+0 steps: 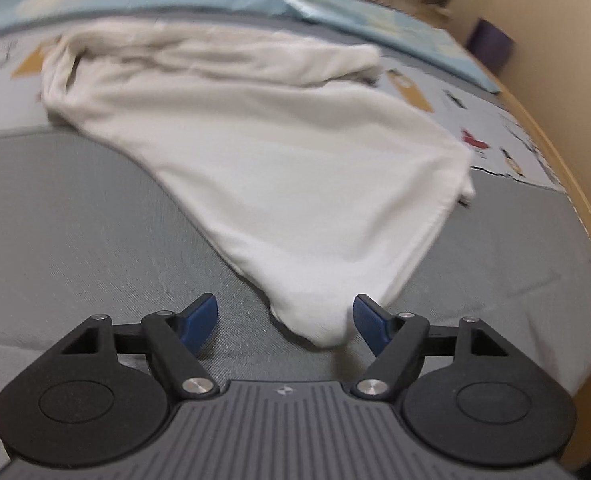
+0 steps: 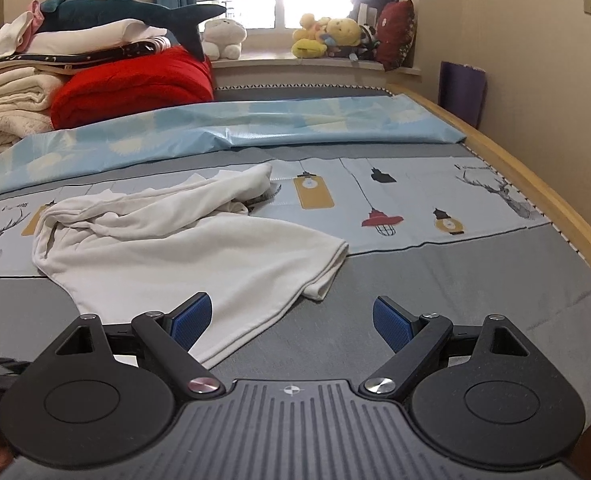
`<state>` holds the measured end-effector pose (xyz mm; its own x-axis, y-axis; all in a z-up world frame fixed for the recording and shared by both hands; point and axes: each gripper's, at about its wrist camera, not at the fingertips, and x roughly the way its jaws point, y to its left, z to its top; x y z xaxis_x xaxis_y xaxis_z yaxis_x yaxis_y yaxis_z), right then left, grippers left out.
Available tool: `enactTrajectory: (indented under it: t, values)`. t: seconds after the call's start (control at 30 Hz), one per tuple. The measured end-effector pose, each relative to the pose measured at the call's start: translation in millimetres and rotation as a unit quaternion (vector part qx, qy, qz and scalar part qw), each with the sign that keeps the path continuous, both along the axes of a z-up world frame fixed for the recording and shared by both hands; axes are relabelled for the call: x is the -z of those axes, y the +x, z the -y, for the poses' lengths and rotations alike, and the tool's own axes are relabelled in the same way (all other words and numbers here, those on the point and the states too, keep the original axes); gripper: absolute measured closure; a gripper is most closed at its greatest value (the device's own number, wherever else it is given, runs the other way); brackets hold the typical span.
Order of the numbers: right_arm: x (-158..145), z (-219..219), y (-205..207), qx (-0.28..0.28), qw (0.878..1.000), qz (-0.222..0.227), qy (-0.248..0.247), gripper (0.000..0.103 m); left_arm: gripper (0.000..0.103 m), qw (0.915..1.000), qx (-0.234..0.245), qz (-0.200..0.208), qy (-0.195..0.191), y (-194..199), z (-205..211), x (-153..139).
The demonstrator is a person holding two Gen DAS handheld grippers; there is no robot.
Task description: Fold small clothes
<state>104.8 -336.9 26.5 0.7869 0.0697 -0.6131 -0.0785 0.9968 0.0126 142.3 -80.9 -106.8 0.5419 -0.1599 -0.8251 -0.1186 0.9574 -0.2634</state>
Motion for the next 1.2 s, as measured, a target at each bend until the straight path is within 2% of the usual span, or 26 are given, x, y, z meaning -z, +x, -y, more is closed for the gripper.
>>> enactTrajectory:
  t: [0.03, 0.07, 0.1, 0.13, 0.2, 0.33, 0.43, 0.5, 0.53, 0.63, 0.77, 0.83, 0.9, 1.03, 1.13, 1.2]
  values:
    - [-0.6, 0.9, 0.5, 0.003, 1.0, 0.0, 0.0, 0.014, 0.037, 0.9999, -0.006, -0.007, -0.008, 3.7, -2.1, 4.5]
    - [-0.9, 1.8, 0.5, 0.005, 1.0, 0.0, 0.0, 0.014, 0.059, 0.9998, -0.006, -0.012, -0.014, 7.1, -3.2, 7.9]
    - [-1.1, 2.0, 1.1, 0.007, 1.0, 0.0, 0.0, 0.015, 0.074, 0.9998, 0.006, -0.016, -0.008, 11.3, -2.0, 8.6]
    - [-1.3, 2.5, 1.6, 0.01, 1.0, -0.001, -0.001, 0.015, 0.097, 0.9996, 0.024, -0.017, 0.004, 14.5, 0.0, 6.5]
    - [-1.4, 2.4, 3.1, 0.013, 1.0, -0.003, -0.002, 0.017, 0.097, 0.9979, 0.056, -0.006, 0.031, 15.4, -1.1, -5.1]
    - [-0.4, 4.8, 4.6, 0.027, 1.0, -0.008, 0.0, 0.023, 0.098, 0.9929, 0.103, 0.014, 0.059, 0.0, -24.3, -37.2]
    - [1.8, 7.8, 5.1, 0.05, 0.999, -0.014, 0.014, 0.043, 0.098, 0.9844, 0.145, 0.015, 0.099, -19.2, -56.4, -58.5]
    - [7.0, 12.9, 5.2, 0.068, 0.997, -0.019, 0.032, 0.066, 0.098, 0.9776, 0.168, 0.009, 0.127, -36.1, -88.7, -66.6]
    - [10.9, 15.5, 5.9, 0.076, 0.996, -0.027, 0.04, 0.068, 0.098, 0.9748, 0.175, 0.004, 0.139, -44.2, -105.2, -67.6]
    - [17.4, 18.9, 8.0, 0.092, 0.992, -0.05, 0.065, 0.068, 0.098, 0.9712, 0.168, -0.039, 0.164, -69.7, -167.5, -57.1]
    - [22.7, 9.7, 11.7, 0.081, 0.993, -0.062, 0.063, 0.068, 0.097, 0.976, 0.089, -0.127, 0.152, -96.2, -236.7, -25.3]
    - [26.8, 0.7, 16.5, 0.067, 0.993, -0.07, 0.062, 0.068, 0.096, 0.9769, 0.083, -0.124, 0.153, -102.1, -248.0, -27.5]
    - [32.4, -12.1, 21.9, 0.051, 0.994, -0.084, 0.056, 0.067, 0.089, 0.9782, 0.09, -0.111, 0.151, -103.7, -251.1, -31.6]
    - [50.1, -43.1, 37.6, 0.01, 0.99, -0.13, 0.051, 0.063, 0.066, 0.9849, 0.072, -0.096, 0.125, -97.3, -258.3, -32.1]
    - [66.4, -69.1, 50.5, -0.004, 0.985, -0.167, 0.044, 0.063, 0.065, 0.9858, 0.054, -0.106, 0.118, -85.5, -261.2, -23.1]
    - [79.9, -83.5, 57.6, -0.011, 0.979, -0.199, 0.039, 0.054, 0.064, 0.9853, 0.049, -0.118, 0.113, -81.7, -257.4, -19.7]
